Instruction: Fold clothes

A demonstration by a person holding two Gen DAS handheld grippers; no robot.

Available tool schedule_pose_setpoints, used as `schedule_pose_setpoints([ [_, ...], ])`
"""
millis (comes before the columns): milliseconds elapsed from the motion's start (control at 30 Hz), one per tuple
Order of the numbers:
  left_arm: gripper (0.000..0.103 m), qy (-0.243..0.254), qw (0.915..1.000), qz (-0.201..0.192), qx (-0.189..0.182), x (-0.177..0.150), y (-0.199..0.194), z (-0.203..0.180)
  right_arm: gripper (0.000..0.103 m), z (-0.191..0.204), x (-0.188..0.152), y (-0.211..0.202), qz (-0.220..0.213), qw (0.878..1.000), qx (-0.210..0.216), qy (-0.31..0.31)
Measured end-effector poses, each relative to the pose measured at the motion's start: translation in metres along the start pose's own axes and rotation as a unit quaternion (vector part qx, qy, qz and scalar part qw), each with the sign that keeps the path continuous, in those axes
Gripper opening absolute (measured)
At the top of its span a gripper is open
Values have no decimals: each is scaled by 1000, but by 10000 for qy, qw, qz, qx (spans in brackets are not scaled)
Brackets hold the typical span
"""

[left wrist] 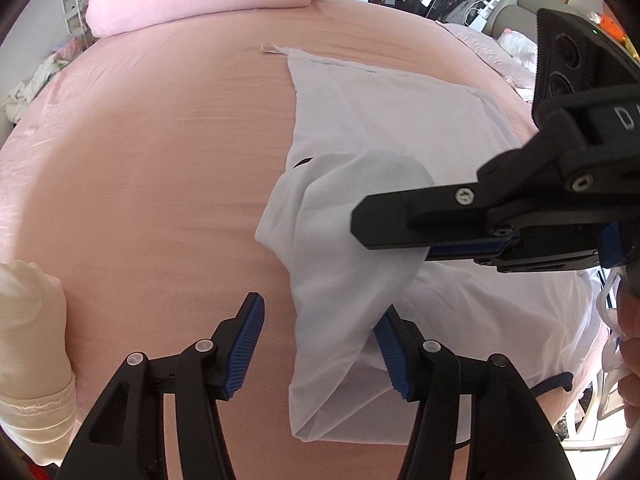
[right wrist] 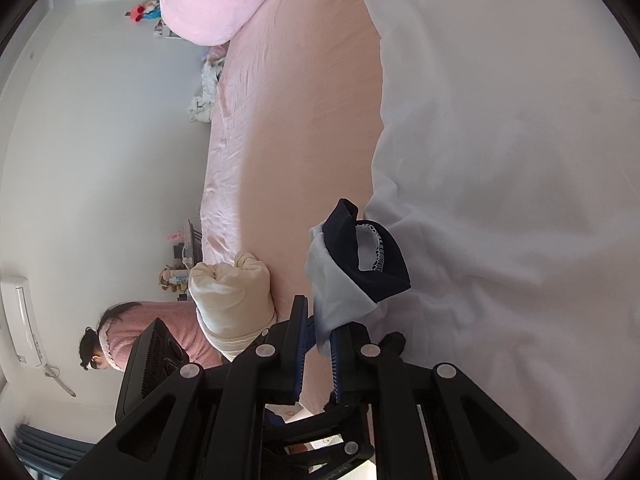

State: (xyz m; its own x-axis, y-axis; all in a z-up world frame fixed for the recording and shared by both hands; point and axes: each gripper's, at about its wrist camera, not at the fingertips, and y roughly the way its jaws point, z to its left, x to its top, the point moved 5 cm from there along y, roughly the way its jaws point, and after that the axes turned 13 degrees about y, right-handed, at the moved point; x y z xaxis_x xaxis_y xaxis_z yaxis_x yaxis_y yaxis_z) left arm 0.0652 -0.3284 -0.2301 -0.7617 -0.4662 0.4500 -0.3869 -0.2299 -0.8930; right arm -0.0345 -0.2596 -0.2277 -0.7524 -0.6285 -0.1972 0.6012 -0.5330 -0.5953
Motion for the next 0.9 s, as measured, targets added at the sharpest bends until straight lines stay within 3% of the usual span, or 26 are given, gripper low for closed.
schedule_pose_setpoints([
  [100,53,-214,9996,59,-188,0,2,11,9,-7,0,0,40,9999,-92,35],
  [233,52,-299,9995,104,-74,-2,0,17,10,-19,0,0,133,9996,-241,101],
  [267,46,-265,9996,60,-115,1,-1,18,11,-21,0,0,152,9995,-270,110],
  [300,35,-245,9995,23,-179,0,-7,7,15,-23,-1,1,165,9993,-302,132],
  [367,26,-207,9994,-152,-223,0,-9,-6,26,-28,-1,1,184,9990,-365,182],
  [433,22,22,9991,-374,-208,4,-18,-15,31,-32,0,0,174,9989,-359,253],
  [567,19,204,9991,-287,-257,8,-13,-23,34,-34,4,-8,98,9990,-277,348],
  [633,17,82,9986,-274,-445,11,-5,-20,54,-34,7,-12,6,9990,-269,365],
  [767,11,-201,9960,-345,-794,0,-27,-19,63,-36,14,-18,-131,9978,123,637],
  [900,11,-338,9938,-386,-991,-4,-36,-17,66,-41,20,-5,157,9902,658,1218],
])
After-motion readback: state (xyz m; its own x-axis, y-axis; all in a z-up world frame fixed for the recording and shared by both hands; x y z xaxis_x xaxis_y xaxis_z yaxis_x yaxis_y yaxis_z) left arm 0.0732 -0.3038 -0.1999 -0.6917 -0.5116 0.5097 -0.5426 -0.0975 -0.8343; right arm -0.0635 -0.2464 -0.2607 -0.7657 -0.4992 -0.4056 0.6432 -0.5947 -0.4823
